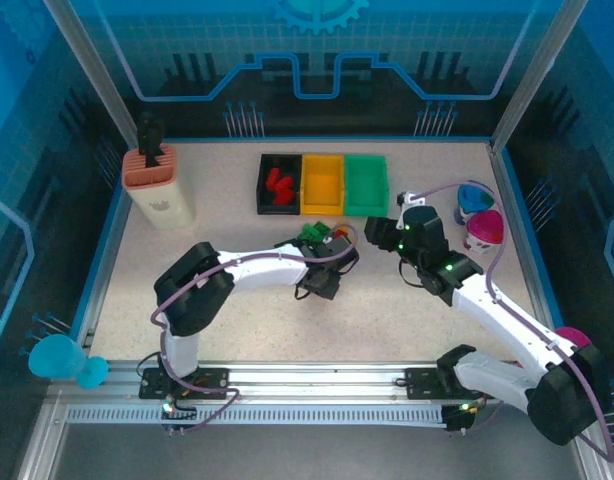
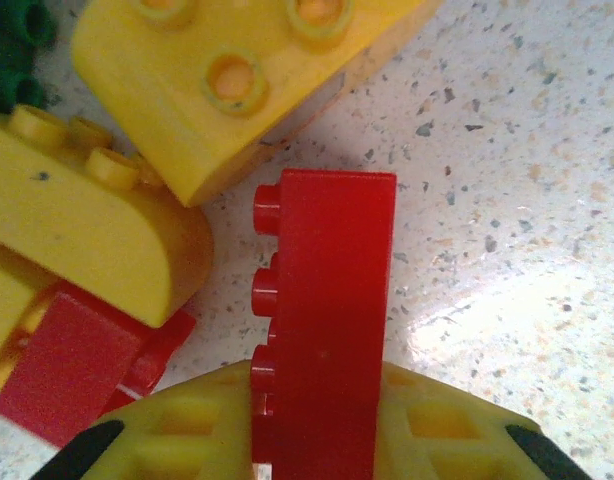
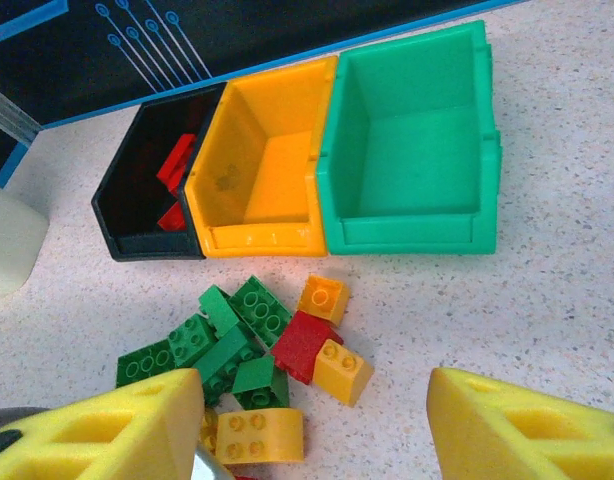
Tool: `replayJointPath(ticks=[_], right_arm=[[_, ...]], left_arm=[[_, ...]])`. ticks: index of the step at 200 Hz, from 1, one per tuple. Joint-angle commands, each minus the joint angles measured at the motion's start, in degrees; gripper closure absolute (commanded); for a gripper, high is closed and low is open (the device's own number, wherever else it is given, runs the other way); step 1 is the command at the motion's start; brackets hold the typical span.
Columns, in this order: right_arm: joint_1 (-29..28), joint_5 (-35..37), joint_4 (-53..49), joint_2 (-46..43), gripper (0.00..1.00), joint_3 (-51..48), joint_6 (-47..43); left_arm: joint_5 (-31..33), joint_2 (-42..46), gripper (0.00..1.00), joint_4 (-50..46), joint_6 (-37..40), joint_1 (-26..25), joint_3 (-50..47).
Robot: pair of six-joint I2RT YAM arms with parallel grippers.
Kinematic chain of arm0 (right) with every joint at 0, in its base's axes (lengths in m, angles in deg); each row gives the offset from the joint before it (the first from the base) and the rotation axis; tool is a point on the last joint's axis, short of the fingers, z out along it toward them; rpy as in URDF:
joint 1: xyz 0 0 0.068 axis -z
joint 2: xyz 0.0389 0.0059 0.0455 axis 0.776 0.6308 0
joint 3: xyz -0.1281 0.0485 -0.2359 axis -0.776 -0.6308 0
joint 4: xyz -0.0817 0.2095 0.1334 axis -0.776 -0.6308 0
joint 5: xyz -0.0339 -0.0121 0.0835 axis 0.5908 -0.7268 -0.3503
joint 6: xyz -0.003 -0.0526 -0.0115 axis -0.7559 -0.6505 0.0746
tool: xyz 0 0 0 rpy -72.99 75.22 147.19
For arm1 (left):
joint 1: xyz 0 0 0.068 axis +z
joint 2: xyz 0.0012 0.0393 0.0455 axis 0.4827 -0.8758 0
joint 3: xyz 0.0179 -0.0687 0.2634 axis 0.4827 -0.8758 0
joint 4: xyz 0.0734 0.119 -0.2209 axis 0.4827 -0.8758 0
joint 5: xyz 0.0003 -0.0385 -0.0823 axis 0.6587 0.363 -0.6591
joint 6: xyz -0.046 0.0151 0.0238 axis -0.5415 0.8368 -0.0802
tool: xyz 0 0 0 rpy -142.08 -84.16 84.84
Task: Sort the legos into containers by color
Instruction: Pick up the lego from the middle-left of the table, then place the lego in the container.
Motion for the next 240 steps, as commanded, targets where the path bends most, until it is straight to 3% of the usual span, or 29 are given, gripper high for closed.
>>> replayJointPath(ticks=[1,33,96,151,240], right_arm=[[1.2,0.9,-0.9,-2.0,0.38,-1.8,0.9],[2.2,0.7,-1.5,-3.5,0.38,-3.7,1.8],[2.4,0.2,-2.2,-5.8,0.38,-7.3,3.5],[2.5,-0.5,-3.2,-7.2,0.39,-9.6,4.3],[2.5,-0.6,-4.2,-9.1,0.39,-12.0,4.5]], left_arm=[[1.1,6.8,0.75,-1.5,0.6,-0.3,1.0],[-0.6,13.5,0.75,-0.4,1.5,2.0,0.7],[-1.3,19.9,0.74,2.9,4.0,14.7,1.3],[-1.6,10.5,0.75,4.6,5.4,24.8,8.9],[-2.7,-6.4,0.74,2.2,5.1,33.3,23.4]])
